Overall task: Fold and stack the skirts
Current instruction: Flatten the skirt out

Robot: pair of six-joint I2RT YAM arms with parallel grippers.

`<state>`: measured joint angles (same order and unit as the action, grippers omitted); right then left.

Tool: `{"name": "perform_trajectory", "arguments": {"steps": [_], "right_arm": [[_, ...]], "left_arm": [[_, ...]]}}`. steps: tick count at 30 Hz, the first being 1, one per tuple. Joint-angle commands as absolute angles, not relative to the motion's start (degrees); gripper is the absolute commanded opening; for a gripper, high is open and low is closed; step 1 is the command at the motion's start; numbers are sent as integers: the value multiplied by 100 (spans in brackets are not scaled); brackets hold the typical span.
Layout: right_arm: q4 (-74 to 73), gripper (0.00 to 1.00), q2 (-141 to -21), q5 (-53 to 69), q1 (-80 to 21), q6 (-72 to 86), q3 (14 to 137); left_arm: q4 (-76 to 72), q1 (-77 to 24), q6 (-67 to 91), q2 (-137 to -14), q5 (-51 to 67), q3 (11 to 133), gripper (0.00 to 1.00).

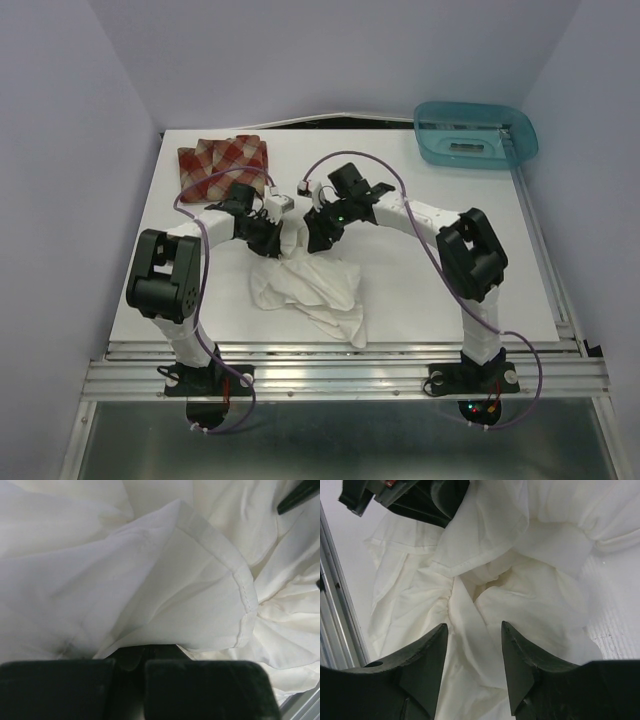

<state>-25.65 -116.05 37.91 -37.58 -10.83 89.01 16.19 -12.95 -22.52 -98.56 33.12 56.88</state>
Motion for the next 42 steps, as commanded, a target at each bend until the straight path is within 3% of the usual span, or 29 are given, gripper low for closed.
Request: {"name": "perform_trajectory", "arguments": {"steps": [1,3,9,13,14,23,28,31,32,34,42], "right_arm": [[-2153,53,-11777,3560,-3893,-1406,8868],[-2171,52,-11847,3507,-3946,-1467,8851],[-2346,39,-11892,3375,-4060,-1661,8833],[-2504,15,-11927,3270,-4061,-1766,8912],[-2548,1,-11918,3252,-4061,-1767,8930],[-2873,1,-10803,2848,-4061,-1801,8850],[-3533,1,-10179,3287,-4061,-1828,8834],[-3647,1,-9968,3418,-4113,-1881,8614],[-3691,1,-9941,3454,-4174,-1924,8483],[-3718,1,-9836,3594,-4297,-1960,8350],[-3114,1,-9615,3639,-5350,-1863,7331]], "left_arm": [[1775,-1222,-2241,-9896,3454,5792,0],[1775,-1204,-2232,-9914,3454,5801,0],[1740,-1064,-2162,-9870,3489,5783,0],[1793,-967,-2162,-9756,3454,5809,0],[1810,-941,-2145,-9721,3437,5818,0],[2749,236,-2372,-8974,3288,5889,0],[3339,913,-2926,-8701,2936,5835,1],[3726,1099,-3312,-8754,2953,5968,14],[3857,1116,-3392,-8745,2962,5976,27],[3990,1142,-3681,-8719,2962,5976,40],[4685,2083,-4326,-8438,3638,7293,48]]}}
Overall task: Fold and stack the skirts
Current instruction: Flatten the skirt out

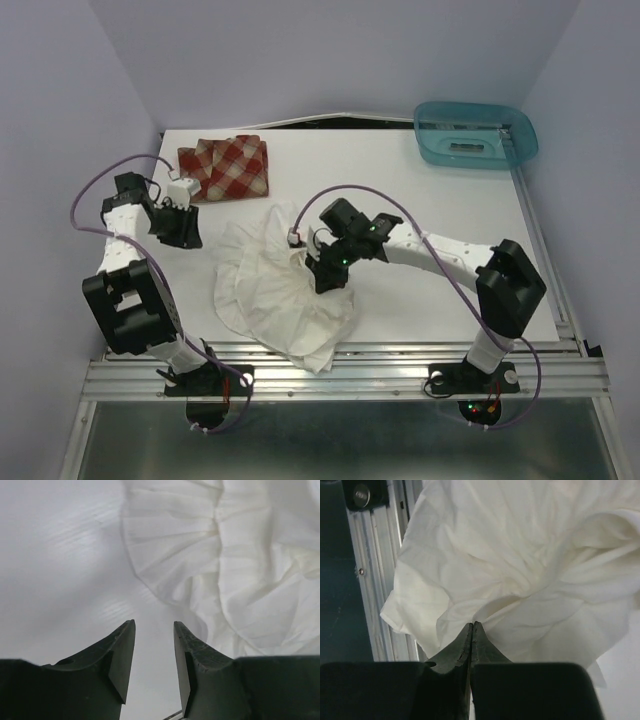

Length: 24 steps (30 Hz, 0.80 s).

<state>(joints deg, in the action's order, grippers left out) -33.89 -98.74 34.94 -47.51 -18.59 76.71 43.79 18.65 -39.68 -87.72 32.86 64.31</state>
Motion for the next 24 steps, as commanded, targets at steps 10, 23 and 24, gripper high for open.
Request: {"name": "perform_trajectory", "arguments": {"steps": [10,23,24], "right_arm": [[-2505,1,-9555,2727,-5634,-1854,6592],[-2760,1,-9194,2171,-5906,-2417,6214],[-2829,1,-9159,2171,-5906,-2417,6214]], "left_arm": [[3770,-333,-2707,-8611,3470,7593,49],[4105,-2442,-2998,-9764,3094,8262,49],[4087,-2504,-2954,-9878,3007,8288,49]]}}
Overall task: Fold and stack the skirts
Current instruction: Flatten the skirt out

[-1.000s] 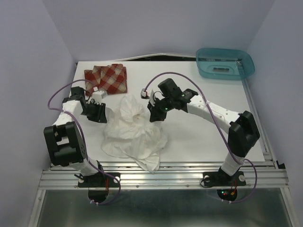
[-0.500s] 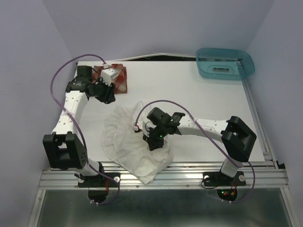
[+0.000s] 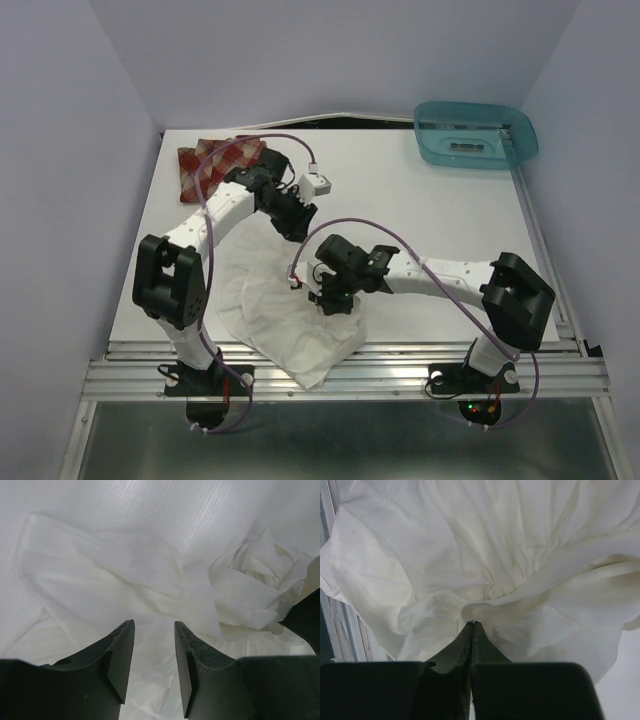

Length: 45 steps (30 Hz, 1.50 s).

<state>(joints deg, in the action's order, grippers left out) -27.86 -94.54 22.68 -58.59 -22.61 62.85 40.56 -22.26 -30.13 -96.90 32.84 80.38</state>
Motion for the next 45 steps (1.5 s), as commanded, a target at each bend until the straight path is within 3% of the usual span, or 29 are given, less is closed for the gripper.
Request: {"name": "perform_trajectory", "arguments": {"steps": [1,3,5,7,9,10,17,27,34,45], "right_arm": [[-2856,1,-9123,2153,-5906,-2417,6205],[-2883,1,-9079,2118,-5906,-2382,6188],[-2909,9,-9000,2013,-5906,-2285,6161],[-2935,25,-8904,1846,-5906,-2154,6152],[-2936,50,-8781,1706,-5906,-2092,6161],[-2944,52,-8693,1592,-5906,-2057,6161],[-3366,53,-8245,1336,-5758,-1978,6284],[-3288,58,-7269,1653,-4237,-1082,5696],[-3059,59,-7488,2196,-3779,-721,5423],[-2681,59,-8050,2944,-3727,-712,5423]], "left_arm": [[4061,-2574,-2927,-9931,2980,8305,49],[4026,-2759,-2848,-10002,2936,8314,49],[3999,-2909,-2795,-10046,2725,8271,50],[3990,-3058,-2707,-9993,2532,8157,50],[3938,-3094,-2611,-9923,2365,8060,50],[3938,-3094,-2576,-9871,2242,7946,50],[3850,-3103,-2435,-9493,2039,7260,50],[3533,-3032,-1916,-8482,1986,6961,50],[3226,-3050,-1670,-7752,2004,6409,50],[2953,-3480,-1644,-7919,1890,6091,50]]}}
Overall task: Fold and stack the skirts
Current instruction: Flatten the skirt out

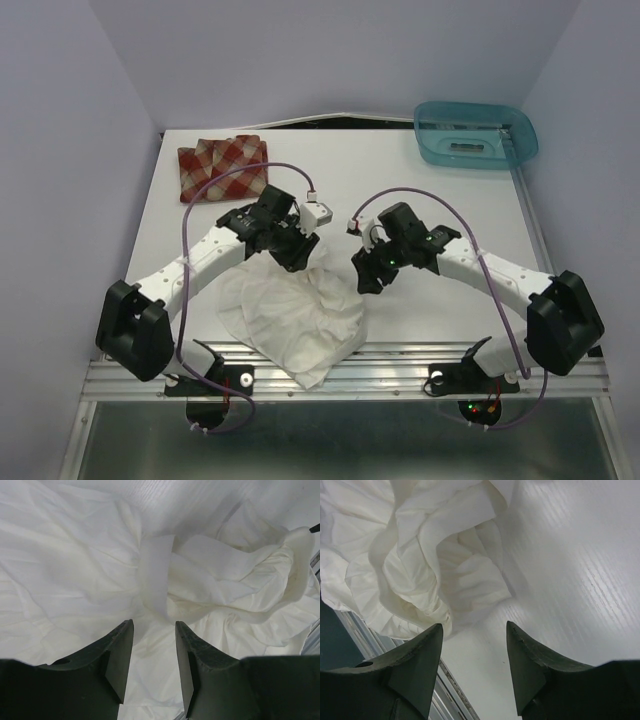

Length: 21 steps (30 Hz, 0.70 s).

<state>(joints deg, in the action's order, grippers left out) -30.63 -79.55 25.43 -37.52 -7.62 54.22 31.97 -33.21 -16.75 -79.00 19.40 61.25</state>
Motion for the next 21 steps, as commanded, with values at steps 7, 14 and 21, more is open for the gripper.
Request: {"name": "perform_trajectory", "arguments": {"steps": [7,14,21], "right_arm": [[-2461,57,-8376,3164,-3727,-729,5361],[-2294,52,-8657,3086,-3727,-721,5300],[-2127,49,-8886,2927,-3727,-546,5238]], "left_arm": [[2804,-3822,-1652,-8217,1635,6064,50],[2725,-3973,-1626,-8622,1187,6003,48],[2821,-3973,-1687,-8666,546,5907,46]]}}
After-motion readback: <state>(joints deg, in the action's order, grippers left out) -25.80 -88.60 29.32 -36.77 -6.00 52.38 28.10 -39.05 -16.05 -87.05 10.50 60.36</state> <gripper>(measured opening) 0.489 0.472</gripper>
